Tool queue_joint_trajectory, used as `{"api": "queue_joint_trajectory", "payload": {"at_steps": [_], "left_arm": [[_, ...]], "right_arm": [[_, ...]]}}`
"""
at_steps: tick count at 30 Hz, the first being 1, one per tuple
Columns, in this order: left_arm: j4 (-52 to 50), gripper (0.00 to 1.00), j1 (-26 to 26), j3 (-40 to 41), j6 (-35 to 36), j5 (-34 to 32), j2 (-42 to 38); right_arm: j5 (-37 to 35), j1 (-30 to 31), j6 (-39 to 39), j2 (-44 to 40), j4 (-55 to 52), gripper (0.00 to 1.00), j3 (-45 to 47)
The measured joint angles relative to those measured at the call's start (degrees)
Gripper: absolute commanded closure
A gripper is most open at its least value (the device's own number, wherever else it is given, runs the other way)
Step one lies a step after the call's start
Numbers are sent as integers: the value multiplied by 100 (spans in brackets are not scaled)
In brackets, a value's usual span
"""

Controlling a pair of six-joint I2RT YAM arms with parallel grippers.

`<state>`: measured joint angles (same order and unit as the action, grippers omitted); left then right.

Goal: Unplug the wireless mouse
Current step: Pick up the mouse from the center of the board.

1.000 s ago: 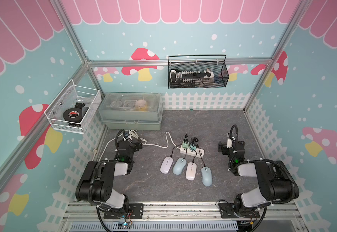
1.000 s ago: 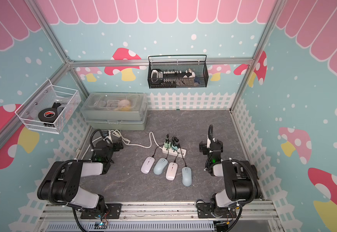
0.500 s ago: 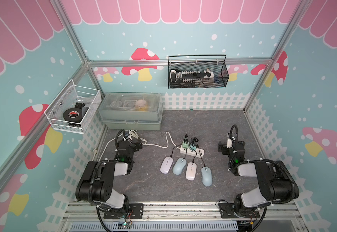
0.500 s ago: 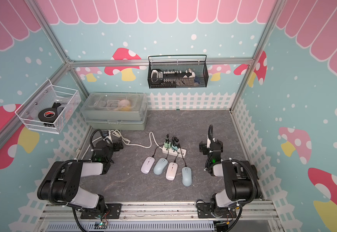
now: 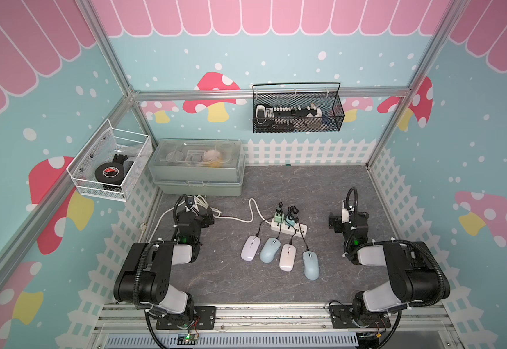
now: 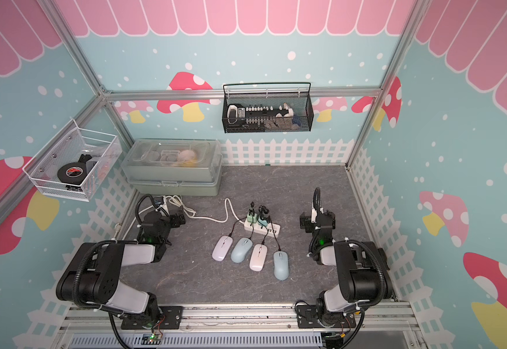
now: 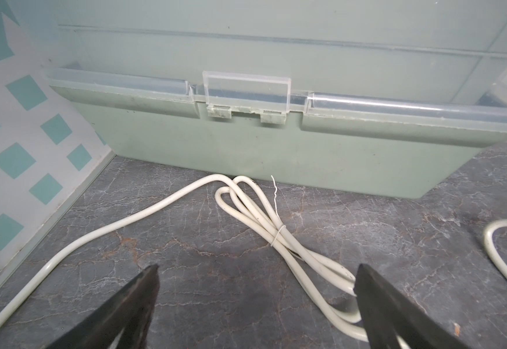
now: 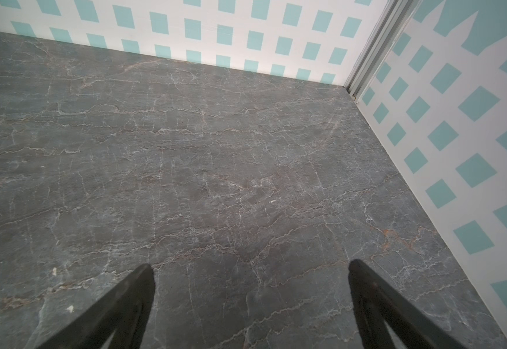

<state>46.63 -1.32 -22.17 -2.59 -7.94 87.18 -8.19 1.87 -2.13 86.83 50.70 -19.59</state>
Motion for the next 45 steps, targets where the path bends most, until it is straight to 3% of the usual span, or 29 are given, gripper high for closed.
{"api": "queue_joint_trajectory", "payload": {"at_steps": [25,29,37,45], "left_arm": [[-4,1,0,0,2,0,-4],[-291,2,-66,-4,11,-83,-337],[-1322,4,-1047,-437,162,-511,-1943],[-2225,5,-1954,-1215,-72,-496,-2291]], "right_arm": [[-22,-2,-2,-7,-7,0,-4],[-164,0,-7,-389,-186,0,2],[-330,138,-422,-2275,-2052,0,-841],[-146,629,-824,-2592,-3689,0,-1928]]}}
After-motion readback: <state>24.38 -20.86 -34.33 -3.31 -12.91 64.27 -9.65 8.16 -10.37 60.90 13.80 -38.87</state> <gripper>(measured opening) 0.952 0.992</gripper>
